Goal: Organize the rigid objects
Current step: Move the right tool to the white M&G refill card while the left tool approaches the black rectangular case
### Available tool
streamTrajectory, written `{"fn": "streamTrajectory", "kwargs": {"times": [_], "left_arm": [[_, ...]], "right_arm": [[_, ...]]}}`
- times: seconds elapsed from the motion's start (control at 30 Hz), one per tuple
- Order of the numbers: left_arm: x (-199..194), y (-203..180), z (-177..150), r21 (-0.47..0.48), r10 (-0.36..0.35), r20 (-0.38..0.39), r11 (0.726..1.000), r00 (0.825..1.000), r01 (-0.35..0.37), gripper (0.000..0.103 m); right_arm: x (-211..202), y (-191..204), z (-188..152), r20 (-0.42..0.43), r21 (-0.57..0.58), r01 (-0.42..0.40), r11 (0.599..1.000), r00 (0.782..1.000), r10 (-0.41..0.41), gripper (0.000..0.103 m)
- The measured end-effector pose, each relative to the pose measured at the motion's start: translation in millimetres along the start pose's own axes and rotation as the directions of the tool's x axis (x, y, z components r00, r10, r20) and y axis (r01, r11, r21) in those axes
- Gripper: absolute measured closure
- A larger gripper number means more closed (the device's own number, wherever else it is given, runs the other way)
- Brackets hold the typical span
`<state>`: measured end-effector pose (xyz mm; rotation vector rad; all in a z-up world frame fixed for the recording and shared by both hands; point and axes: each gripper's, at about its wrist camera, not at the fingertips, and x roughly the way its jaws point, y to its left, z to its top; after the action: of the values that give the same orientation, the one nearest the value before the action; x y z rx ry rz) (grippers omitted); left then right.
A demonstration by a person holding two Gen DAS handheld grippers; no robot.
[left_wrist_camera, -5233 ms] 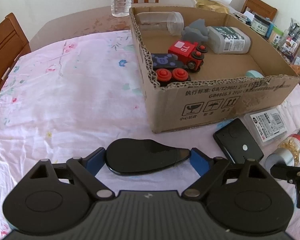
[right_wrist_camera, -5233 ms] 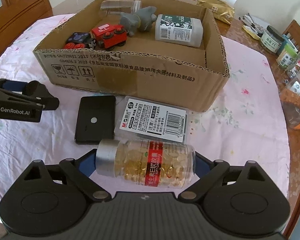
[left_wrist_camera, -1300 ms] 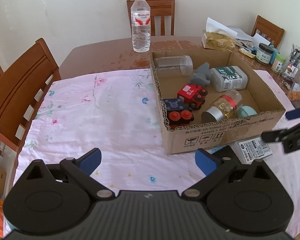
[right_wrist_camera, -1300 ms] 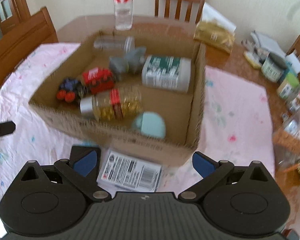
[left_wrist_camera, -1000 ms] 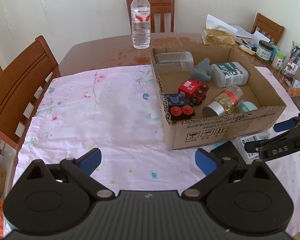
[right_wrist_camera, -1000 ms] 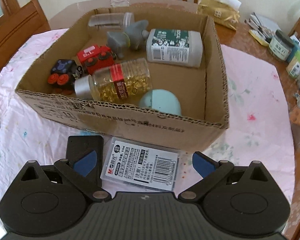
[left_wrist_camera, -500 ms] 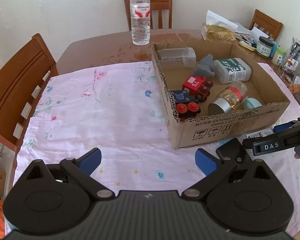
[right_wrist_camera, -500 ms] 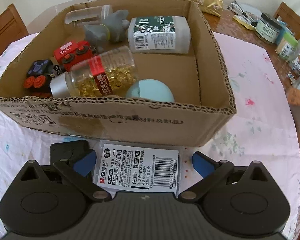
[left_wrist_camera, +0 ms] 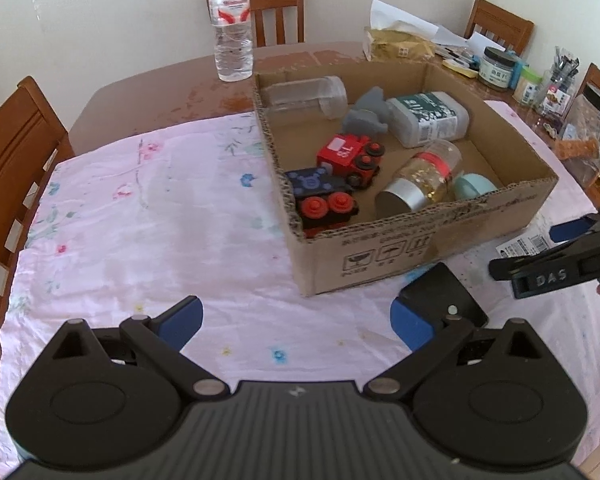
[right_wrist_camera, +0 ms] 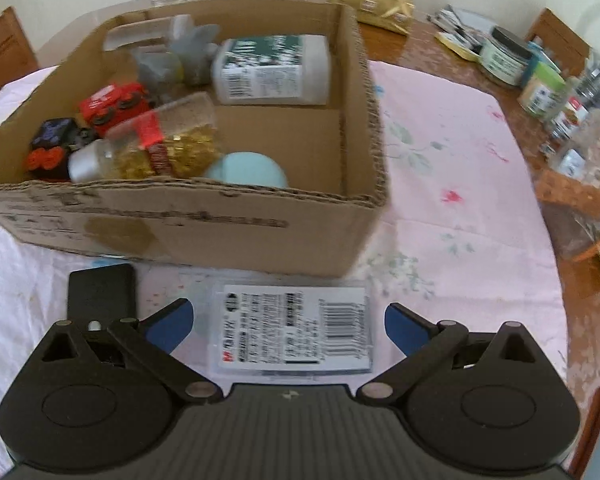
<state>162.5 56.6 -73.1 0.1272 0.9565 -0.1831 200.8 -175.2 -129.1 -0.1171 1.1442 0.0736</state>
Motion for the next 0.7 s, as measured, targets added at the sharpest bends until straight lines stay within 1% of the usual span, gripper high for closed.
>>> {"fn": "streamTrajectory", "kwargs": {"times": [0.1, 0.17, 0.33, 0.4, 0.53, 0.7], "left_arm": [[0.1, -9.7, 0.8, -0.012, 0.016, -0.004, 1.000, 1.000, -0.016, 0.003], [0.4, -16.9, 1.0, -0.026, 0.019, -0.008, 0.999, 1.000, -0.019, 0.003], [6.5, -38.8, -0.1, -0.047, 0.031, -0.028, 0.998, 0.999, -0.033, 0.003], [10.8, -48.0, -1.0, -0.062, 0.025, -0.038, 0.998, 0.999, -0.028, 0.003], [21.6, -67.2, -2.3, -0.074, 0.015, -0.050, 0.997, 0.999, -0.018, 0.003], [39.3, -87.7, -1.4, -0.070, 0.030, -0.058, 0.997, 0.998, -0.034, 0.003]], "right_arm": [[5.2, 7.8, 2.2, 0.009, -0.058, 0.008, 0.998, 1.000, -0.007, 0.000], [6.3, 6.1, 2.1, 0.013, -0.081, -0.004, 0.997, 1.000, 0.005, 0.000], [7.9, -19.8, -0.8, 0.014, -0.074, -0.037, 0.997, 0.999, 0.038, 0.000], [8.6, -29.8, -2.6, 0.008, -0.067, -0.066, 0.996, 0.998, 0.067, 0.000], [9.3, -34.7, -5.8, 0.027, -0.103, -0.091, 0.991, 0.995, 0.094, 0.000], [5.5, -36.4, -15.2, 0.047, -0.139, -0.109, 0.984, 0.992, 0.116, 0.000]]}}
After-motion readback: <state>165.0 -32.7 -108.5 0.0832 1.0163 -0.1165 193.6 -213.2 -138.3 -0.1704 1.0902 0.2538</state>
